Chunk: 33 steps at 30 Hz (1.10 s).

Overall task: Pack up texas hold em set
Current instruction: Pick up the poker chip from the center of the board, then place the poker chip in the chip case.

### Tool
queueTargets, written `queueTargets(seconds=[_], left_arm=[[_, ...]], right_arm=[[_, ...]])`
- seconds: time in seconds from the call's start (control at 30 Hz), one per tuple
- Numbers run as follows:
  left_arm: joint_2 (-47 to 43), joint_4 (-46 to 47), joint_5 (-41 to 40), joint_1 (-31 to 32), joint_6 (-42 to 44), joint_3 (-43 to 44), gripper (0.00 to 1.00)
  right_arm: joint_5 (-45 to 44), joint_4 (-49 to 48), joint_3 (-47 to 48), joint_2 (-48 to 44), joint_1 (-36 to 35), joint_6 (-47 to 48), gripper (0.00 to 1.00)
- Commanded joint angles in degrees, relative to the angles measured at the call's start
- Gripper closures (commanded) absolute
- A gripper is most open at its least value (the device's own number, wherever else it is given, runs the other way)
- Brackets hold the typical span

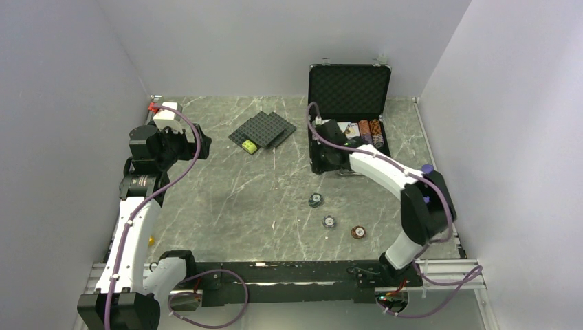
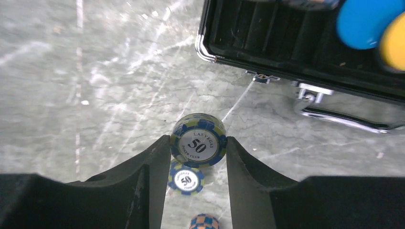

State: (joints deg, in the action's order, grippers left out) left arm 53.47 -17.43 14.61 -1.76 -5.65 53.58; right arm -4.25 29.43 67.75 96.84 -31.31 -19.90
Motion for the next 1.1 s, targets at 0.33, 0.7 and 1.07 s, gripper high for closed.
queueTargets(seconds=[0.33,0.7,1.07], left_arm=[[-0.8,1.0,-0.7,0.3,-0.6,-0.1,0.02],[-0.7,1.0,-0.6,0.3,-0.5,-0.1,0.02],[-0.4,1.0,-0.7,0.3,-0.4,-0.1,0.02]], right_arm=[[-10.1,-27.0,-16.2,-21.3,19.0,3.3,1.00],[-11.4,-41.6,-19.8,-13.5,29.1,7.4,1.00],[-9.0,-41.2,-13.3,-2.1,32.5,10.6,1.00]])
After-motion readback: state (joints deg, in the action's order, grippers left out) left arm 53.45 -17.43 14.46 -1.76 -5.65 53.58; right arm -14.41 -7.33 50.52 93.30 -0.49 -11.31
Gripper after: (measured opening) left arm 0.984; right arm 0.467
